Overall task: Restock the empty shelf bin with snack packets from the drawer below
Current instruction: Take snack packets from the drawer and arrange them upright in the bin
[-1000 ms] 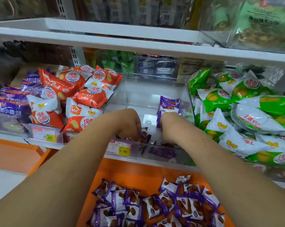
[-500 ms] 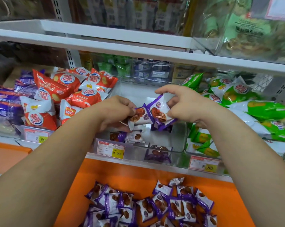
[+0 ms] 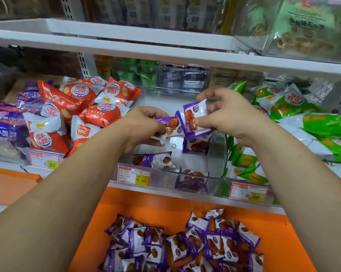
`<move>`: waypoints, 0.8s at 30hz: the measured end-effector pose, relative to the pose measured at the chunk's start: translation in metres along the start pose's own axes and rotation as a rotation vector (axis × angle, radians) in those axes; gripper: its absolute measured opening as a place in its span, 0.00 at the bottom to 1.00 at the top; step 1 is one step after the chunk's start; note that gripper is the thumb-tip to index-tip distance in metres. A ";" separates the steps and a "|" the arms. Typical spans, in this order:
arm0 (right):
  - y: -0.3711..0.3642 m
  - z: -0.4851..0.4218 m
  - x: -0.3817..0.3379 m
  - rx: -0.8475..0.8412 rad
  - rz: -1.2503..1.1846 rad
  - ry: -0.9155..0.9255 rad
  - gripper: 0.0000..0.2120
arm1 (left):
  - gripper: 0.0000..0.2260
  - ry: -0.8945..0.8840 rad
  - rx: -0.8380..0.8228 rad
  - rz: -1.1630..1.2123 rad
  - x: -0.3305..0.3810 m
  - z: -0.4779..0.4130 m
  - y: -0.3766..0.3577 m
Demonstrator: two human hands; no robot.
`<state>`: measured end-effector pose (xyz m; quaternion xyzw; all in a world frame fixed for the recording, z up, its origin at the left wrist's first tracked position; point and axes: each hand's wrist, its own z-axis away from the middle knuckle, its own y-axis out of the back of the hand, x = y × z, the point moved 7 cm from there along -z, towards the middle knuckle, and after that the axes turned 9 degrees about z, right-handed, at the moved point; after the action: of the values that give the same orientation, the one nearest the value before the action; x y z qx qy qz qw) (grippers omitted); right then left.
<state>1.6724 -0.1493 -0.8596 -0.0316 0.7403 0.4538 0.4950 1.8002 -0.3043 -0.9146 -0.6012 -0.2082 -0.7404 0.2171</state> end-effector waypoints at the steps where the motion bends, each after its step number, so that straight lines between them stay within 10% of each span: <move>1: 0.003 -0.001 -0.001 0.012 0.064 0.023 0.29 | 0.13 -0.011 0.031 0.000 0.001 -0.001 0.002; 24: -0.002 0.005 -0.008 -0.063 0.535 0.128 0.20 | 0.18 0.013 0.029 0.044 -0.002 -0.003 0.014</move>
<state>1.6810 -0.1502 -0.8547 0.1211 0.7376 0.5884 0.3085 1.8062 -0.3169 -0.9166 -0.5976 -0.2041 -0.7362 0.2433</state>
